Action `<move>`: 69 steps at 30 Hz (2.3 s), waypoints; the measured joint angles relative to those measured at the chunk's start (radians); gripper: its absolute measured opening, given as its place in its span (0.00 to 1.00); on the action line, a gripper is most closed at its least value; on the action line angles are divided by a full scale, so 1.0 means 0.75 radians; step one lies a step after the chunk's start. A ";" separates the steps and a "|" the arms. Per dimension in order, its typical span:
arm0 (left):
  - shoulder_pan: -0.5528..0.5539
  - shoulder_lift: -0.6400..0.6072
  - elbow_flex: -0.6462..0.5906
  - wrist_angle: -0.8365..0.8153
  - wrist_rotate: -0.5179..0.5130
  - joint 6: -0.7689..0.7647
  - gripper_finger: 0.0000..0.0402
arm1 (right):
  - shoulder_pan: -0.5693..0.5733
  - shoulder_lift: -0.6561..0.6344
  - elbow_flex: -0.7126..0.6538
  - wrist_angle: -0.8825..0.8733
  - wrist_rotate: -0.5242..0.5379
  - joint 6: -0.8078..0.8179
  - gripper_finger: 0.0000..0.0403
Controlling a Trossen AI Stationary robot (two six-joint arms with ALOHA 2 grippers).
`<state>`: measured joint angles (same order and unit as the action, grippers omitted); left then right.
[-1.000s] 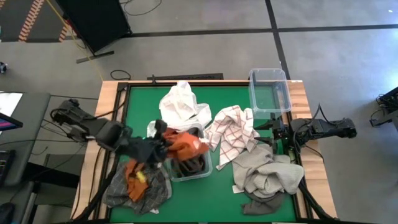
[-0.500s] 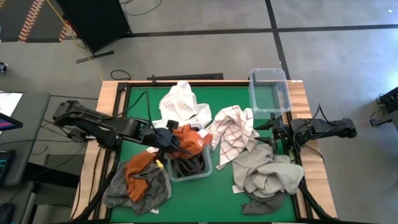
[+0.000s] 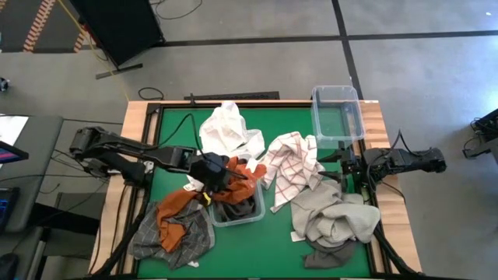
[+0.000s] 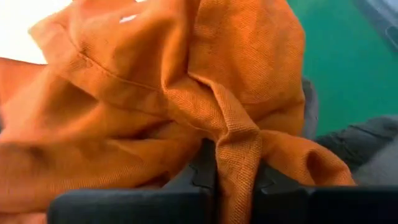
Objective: Sort towels by color in basket
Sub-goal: Put the orange towel into the bottom transparent bin
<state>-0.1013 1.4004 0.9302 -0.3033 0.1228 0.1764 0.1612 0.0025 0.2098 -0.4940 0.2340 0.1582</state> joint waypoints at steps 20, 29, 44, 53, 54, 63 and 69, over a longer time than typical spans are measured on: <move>-0.022 -0.066 0.186 -0.189 0.039 -0.028 0.63 | 0.000 0.000 0.000 0.000 0.000 0.000 0.62; -0.158 -0.194 0.343 -0.633 -0.028 -0.166 0.70 | 0.000 0.000 0.000 0.000 0.000 0.000 0.62; -0.833 -0.203 0.245 -0.853 -0.352 -0.845 0.71 | 0.000 0.000 0.000 0.000 0.000 0.000 0.62; -1.041 -0.069 0.050 -0.836 -0.360 -1.217 0.72 | 0.000 0.000 0.000 0.000 0.000 0.000 0.62; -1.050 -0.055 0.032 -0.842 -0.360 -1.234 0.72 | 0.000 0.000 0.000 0.000 0.000 0.000 0.62; -1.040 -0.025 -0.025 -1.093 -0.510 -1.288 0.72 | 0.000 0.000 0.000 0.000 0.000 0.000 0.62; -1.025 -0.112 -0.025 -1.050 -0.619 -1.246 0.72 | 0.000 0.000 0.000 0.000 0.000 0.000 0.62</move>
<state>-0.8700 1.3164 0.9115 -1.0910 -0.3416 -0.7582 0.1612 0.0025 0.2096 -0.4942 0.2340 0.1585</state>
